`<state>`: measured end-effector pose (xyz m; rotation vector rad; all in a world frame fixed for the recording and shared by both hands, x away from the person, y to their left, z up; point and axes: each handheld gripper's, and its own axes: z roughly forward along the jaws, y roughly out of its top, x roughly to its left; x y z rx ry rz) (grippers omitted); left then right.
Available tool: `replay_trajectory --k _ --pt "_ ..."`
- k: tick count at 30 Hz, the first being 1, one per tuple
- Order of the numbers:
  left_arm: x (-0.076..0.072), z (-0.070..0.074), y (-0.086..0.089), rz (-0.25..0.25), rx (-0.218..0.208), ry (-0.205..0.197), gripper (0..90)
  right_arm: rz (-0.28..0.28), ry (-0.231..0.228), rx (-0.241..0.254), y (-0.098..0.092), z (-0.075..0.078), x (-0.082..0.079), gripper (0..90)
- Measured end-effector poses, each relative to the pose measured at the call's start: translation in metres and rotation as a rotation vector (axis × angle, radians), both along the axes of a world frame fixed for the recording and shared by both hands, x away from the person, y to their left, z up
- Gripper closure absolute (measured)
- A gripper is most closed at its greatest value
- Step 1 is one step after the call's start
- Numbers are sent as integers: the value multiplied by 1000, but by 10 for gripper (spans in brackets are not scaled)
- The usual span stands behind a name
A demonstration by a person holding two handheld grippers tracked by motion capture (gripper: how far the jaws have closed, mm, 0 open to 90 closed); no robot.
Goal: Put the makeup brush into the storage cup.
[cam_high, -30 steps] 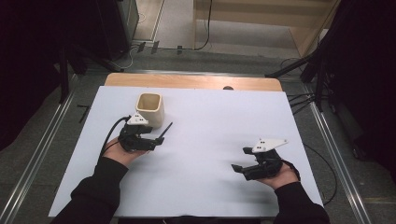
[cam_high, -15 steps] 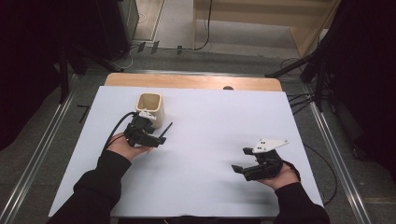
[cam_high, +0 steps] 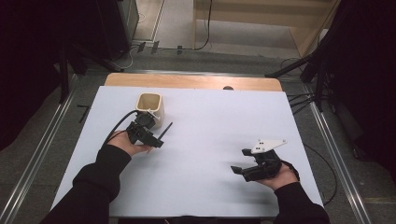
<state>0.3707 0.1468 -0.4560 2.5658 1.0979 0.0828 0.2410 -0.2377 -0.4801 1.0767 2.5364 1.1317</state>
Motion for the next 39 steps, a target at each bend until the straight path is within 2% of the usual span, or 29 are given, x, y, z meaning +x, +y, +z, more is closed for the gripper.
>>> replay_trajectory --k 3,5,9,10,13,21,30,39 --pt "2 0 -2 5 23 21 424 0 4 -2 0 0 0 223" --pt "3 0 -3 0 50 22 444 1 4 -2 0 0 0 223" --pt "3 -2 -6 -6 67 30 488 2 4 -3 0 0 0 224" --pt "3 -3 -7 -12 85 31 490 2 4 -3 0 0 0 224" --pt "4 -4 -9 -12 102 44 504 4 6 -3 0 0 0 224" --pt "4 -8 -13 -24 149 16 592 11 4 -5 1 -1 0 228" --pt "9 -18 -13 -15 160 32 658 15 6 -4 1 -1 0 233" --pt "9 -18 -16 0 179 25 684 18 13 -8 2 -1 -1 236"
